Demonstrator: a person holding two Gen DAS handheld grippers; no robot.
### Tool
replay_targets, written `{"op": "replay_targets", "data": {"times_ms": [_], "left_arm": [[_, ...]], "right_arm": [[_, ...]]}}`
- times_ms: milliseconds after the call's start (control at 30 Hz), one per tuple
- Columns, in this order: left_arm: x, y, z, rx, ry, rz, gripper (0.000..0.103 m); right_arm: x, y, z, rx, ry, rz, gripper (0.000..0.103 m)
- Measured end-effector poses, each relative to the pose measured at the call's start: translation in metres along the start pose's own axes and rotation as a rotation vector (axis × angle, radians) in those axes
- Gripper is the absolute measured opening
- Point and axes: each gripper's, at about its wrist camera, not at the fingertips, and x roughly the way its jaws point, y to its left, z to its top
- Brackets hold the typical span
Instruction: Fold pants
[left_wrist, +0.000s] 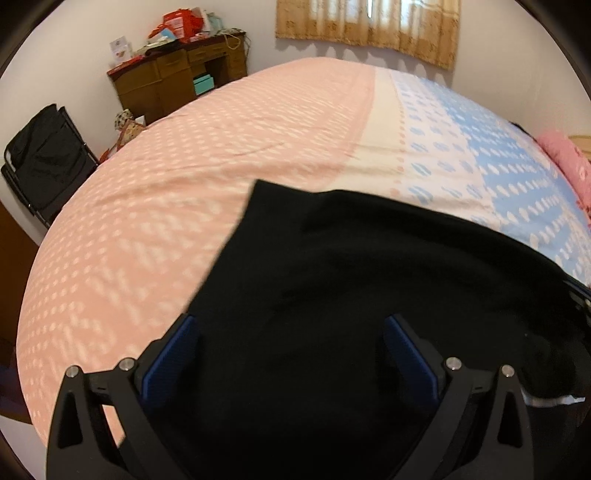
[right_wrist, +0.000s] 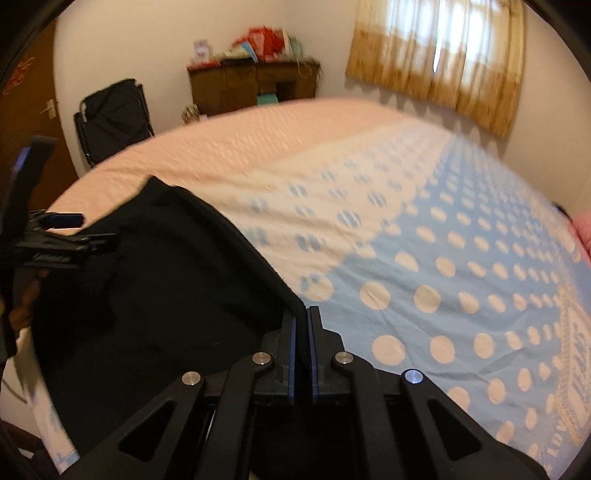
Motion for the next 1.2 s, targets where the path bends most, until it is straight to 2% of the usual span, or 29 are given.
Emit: {"op": "replay_targets", "data": {"times_ms": [200,300,433,500,533,700,767,800,900,933,1000,1033,1100,1133,1200], "left_arm": [[-0.017,0.017,0.006,-0.04,-0.024,-0.019,0.103],[-0.021,0.019,0.017,-0.077,-0.019,-0.067,0.103],[-0.008,0.006,0.035,-0.103,0.046,-0.133,0.103],[0.005,-0.006,0.047,-0.109,0.091,-0.143,0.103],[0.01,-0.01,0.05,-0.107,0.105,-0.136,0.103],[0.037,-0.038,0.06,-0.03,0.161,-0.011,0.103],[0.048,-0.046,0.057,-0.017,0.206,-0.003,0.102],[0.051,-0.048,0.056,-0.015,0.222,-0.001,0.102],[0.055,-0.055,0.053,0.013,0.225,0.052,0.1],[0.056,-0.056,0.053,0.02,0.217,0.066,0.099],[0.056,-0.057,0.052,0.031,0.2,0.103,0.08],[0.056,-0.057,0.052,0.031,0.198,0.103,0.077],[0.056,-0.049,0.051,0.015,0.183,0.069,0.058],[0.055,-0.044,0.051,0.0,0.169,0.059,0.053],[0.052,-0.036,0.052,-0.031,0.152,0.019,0.035]], "right_arm": [[-0.04,0.047,-0.035,-0.042,-0.058,0.027,0.005],[-0.044,0.072,-0.06,-0.046,-0.068,0.048,0.005],[-0.035,0.09,-0.082,-0.038,-0.059,0.04,0.005],[-0.029,0.096,-0.089,-0.043,-0.059,0.023,0.005],[-0.026,0.098,-0.093,-0.048,-0.058,0.013,0.005],[-0.022,0.113,-0.102,-0.083,-0.07,-0.002,0.005],[-0.019,0.122,-0.106,-0.135,-0.068,-0.021,0.005],[-0.018,0.128,-0.108,-0.16,-0.067,-0.025,0.001],[-0.015,0.145,-0.113,-0.24,-0.075,-0.061,0.001],[-0.015,0.146,-0.113,-0.242,-0.076,-0.062,0.001],[-0.014,0.143,-0.111,-0.218,-0.075,-0.043,0.001],[-0.013,0.139,-0.11,-0.201,-0.074,-0.031,0.001],[-0.012,0.134,-0.108,-0.179,-0.074,-0.018,0.001],[-0.013,0.132,-0.107,-0.168,-0.074,-0.012,0.001],[-0.019,0.124,-0.105,-0.12,-0.087,0.01,0.001]]}}
